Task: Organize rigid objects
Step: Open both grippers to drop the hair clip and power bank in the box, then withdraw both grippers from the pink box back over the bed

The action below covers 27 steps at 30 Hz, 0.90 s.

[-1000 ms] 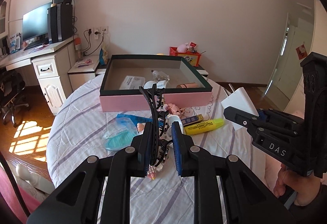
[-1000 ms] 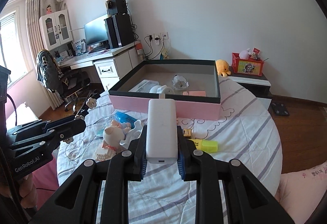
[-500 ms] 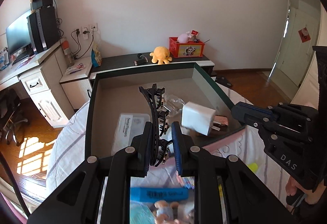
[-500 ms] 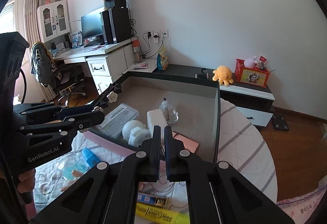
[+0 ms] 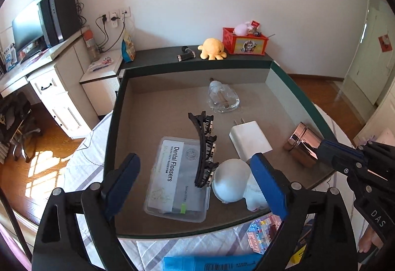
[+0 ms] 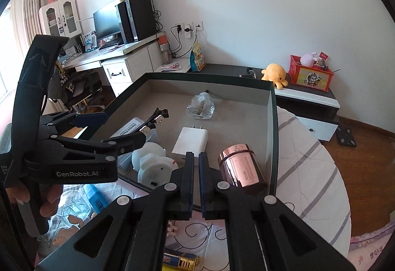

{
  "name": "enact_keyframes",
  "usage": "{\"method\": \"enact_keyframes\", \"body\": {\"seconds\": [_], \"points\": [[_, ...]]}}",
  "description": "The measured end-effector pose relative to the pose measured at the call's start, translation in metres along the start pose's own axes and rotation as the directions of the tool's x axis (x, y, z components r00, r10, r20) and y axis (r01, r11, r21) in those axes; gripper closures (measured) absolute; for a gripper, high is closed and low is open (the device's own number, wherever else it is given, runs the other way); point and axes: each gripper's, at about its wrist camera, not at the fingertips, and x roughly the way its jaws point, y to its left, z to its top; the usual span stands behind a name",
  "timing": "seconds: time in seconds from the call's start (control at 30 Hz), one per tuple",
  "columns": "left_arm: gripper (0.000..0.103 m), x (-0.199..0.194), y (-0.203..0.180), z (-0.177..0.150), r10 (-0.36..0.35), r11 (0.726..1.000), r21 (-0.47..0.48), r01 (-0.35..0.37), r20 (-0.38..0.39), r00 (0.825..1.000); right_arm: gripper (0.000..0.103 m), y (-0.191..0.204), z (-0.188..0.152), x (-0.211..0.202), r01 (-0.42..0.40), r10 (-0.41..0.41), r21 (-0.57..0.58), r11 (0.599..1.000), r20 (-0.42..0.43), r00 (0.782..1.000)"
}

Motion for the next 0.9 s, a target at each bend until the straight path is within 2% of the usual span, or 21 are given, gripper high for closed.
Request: {"method": "enact_keyframes", "body": {"seconds": [0.07,0.13,0.2,0.27,0.4,0.53,0.63,0.67,0.73,0.9], "points": [[0.01,-0.016,0.006,-0.005,-0.011,1.0,-0.021,0.011,0.011,1.0,0.098,0.0,-0.003,-0.01,0.006,-0.006,0.01,1.0,0.01,1.0],[0.009,-0.039,0.009,-0.014,0.002,0.999,-0.032,-0.001,0.045,0.999,0.088,0.003,-0.007,-0.025,0.006,-0.007,0.026,1.0,0.032,0.999],[0.007,-0.065,0.009,-0.025,0.037,0.999,-0.038,-0.033,0.097,0.995,0.074,0.007,-0.012,-0.044,0.009,-0.011,0.038,0.999,0.061,0.998],[0.001,-0.094,0.007,-0.039,0.077,0.996,-0.048,-0.07,0.157,0.985,0.05,0.014,-0.019,-0.068,0.012,-0.017,0.044,0.999,0.104,0.994],[0.0,-0.152,-0.003,-0.071,0.133,0.991,-0.057,-0.122,0.264,0.955,0.022,0.034,-0.036,-0.117,0.031,-0.04,0.054,0.998,0.181,0.983],[0.0,-0.202,-0.017,-0.104,0.188,0.982,-0.053,-0.181,0.338,0.922,0.019,0.056,-0.054,-0.159,0.06,-0.073,0.06,0.996,0.231,0.97],[0.0,-0.235,-0.028,-0.125,0.202,0.979,-0.064,-0.192,0.376,0.904,0.016,0.071,-0.069,-0.185,0.075,-0.089,0.062,0.995,0.267,0.96],[0.0,-0.245,-0.029,-0.132,0.199,0.98,-0.07,-0.186,0.388,0.9,0.014,0.075,-0.074,-0.194,0.082,-0.097,0.066,0.994,0.277,0.956],[0.0,-0.261,-0.033,-0.145,0.201,0.98,-0.081,-0.184,0.404,0.893,0.0,0.085,-0.085,-0.209,0.093,-0.108,0.065,0.994,0.292,0.95],[0.0,-0.293,-0.04,-0.172,0.203,0.979,-0.091,-0.181,0.434,0.878,0.0,0.106,-0.104,-0.242,0.116,-0.125,0.047,0.992,0.333,0.935]]}}
